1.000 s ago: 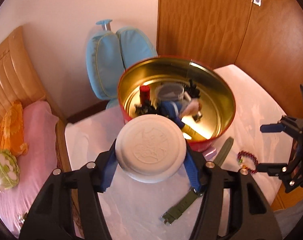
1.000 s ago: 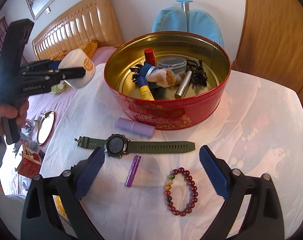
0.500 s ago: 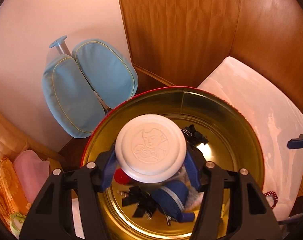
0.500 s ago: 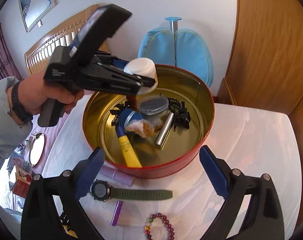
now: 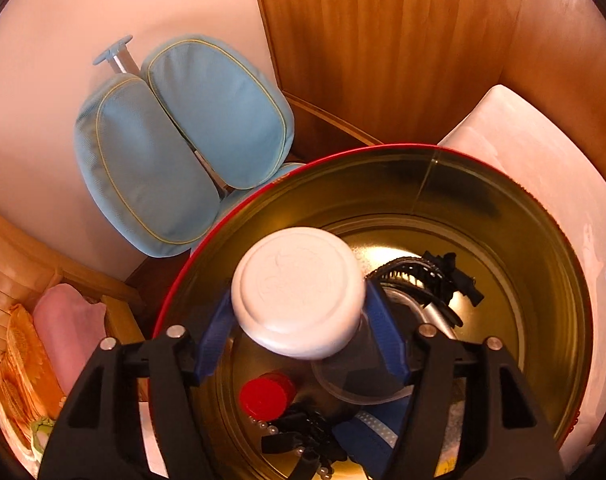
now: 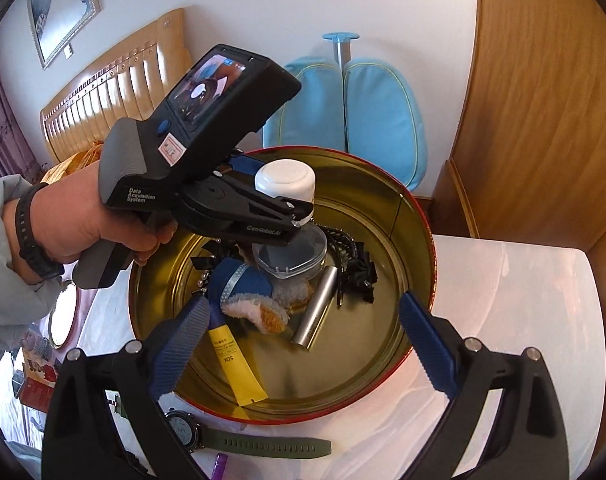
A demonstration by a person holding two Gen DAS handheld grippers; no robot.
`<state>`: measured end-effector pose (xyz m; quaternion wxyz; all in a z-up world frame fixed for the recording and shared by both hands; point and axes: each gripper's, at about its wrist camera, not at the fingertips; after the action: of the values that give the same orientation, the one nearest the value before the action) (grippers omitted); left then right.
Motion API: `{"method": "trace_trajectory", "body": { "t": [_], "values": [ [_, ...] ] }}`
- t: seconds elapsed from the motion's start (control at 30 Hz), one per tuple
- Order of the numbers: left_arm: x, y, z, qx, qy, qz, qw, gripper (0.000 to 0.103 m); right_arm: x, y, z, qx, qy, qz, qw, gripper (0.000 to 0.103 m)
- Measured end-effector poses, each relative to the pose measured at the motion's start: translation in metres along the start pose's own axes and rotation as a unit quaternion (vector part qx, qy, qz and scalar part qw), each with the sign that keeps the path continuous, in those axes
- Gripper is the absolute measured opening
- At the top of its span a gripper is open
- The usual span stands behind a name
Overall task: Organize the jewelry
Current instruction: 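Carry the white jar into the red tin and open the left gripper, then grasp the black bow scrunchie with the left gripper while the right grasps the purple lipstick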
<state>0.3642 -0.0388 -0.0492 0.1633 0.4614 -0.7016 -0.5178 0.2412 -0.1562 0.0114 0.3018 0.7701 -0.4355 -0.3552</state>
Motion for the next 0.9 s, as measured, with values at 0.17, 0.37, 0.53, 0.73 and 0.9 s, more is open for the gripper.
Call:
{"method": "trace_trajectory", "body": {
  "t": [0.17, 0.37, 0.53, 0.73, 0.9],
  "values": [
    [0.01, 0.019, 0.007, 0.022, -0.027, -0.023, 0.9991, 0.087, -0.001, 0.005, 0.006, -0.001, 0.002, -0.006, 1.0, 0.096],
    [0.017, 0.052, 0.024, 0.044, -0.004, -0.015, 0.9989, 0.089, 0.004, 0.017, 0.022, -0.001, -0.002, -0.012, 1.0, 0.096],
    [0.029, 0.081, 0.045, 0.055, 0.023, 0.001, 0.9982, 0.089, 0.012, 0.028, 0.045, -0.013, -0.011, -0.015, 1.0, 0.096],
    [0.048, 0.113, 0.069, 0.071, 0.071, 0.032, 0.9945, 0.089, 0.015, 0.043, 0.069, -0.024, -0.012, -0.018, 0.999, 0.096],
    [0.077, 0.129, 0.095, 0.054, 0.064, 0.018, 0.9964, 0.089, 0.014, 0.056, 0.097, -0.04, -0.002, -0.016, 0.999, 0.096]
  ]
}}
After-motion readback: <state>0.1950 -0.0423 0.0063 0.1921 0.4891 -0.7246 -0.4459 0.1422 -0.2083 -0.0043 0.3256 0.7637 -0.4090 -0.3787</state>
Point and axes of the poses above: each gripper's, at about its wrist camera, not at the fingertips, and y roughly against the way its jaws point, x to its right, z to its underside, and after that the axes turned 12 degrees about -y, right-handed
